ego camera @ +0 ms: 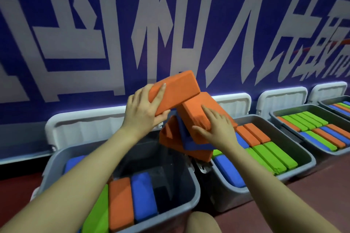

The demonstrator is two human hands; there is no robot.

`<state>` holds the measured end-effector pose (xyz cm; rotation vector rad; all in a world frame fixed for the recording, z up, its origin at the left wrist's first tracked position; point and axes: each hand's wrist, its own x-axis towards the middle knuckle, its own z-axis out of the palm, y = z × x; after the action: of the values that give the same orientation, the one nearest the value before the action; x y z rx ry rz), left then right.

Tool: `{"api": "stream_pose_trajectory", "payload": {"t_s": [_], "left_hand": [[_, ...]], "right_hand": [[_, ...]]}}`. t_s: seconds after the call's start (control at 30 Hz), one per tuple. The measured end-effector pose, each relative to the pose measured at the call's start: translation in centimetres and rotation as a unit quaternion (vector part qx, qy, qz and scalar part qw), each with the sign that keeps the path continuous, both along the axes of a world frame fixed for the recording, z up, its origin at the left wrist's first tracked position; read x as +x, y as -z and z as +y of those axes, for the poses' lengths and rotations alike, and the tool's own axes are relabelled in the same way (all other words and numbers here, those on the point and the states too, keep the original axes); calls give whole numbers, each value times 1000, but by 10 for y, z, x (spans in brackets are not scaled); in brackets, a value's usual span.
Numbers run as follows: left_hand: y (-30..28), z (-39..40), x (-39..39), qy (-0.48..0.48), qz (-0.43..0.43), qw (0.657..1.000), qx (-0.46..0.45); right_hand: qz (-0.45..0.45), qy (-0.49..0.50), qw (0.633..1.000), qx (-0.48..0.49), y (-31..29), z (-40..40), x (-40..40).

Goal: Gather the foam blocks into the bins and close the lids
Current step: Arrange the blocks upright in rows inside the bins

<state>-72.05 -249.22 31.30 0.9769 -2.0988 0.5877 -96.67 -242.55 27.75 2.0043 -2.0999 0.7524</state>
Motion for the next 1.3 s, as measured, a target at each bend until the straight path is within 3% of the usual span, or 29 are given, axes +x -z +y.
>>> {"api": "stream_pose_trajectory", "payload": {"t_s": [0.23,0.37,0.57,0.77,0.87,1.0,1.17,1.3], "left_hand": [[24,6,10,-64,7,997,30],[39,8,19,-83,6,995,49],[38,5,37,-121,36,992,18],[29,11,89,-176,92,980,5],[29,19,121,-209,112,971,20],[40,37,157,-258,140,952,87],[58,70,196,-311,229,897,213],[73,87,206,-349,211,872,271]], "right_hand": [[157,2,982,109,28,3,-11],[214,4,975,66,29,-2,0],[159,-66,982,-80,2,-6,28],[161,-164,948,-221,-43,-19,88],[154,-182,939,-247,-52,-28,123],[113,-188,956,-193,-51,-29,173],[-6,-173,984,-49,-24,-20,225],[-57,-166,984,13,-3,-16,255]]}}
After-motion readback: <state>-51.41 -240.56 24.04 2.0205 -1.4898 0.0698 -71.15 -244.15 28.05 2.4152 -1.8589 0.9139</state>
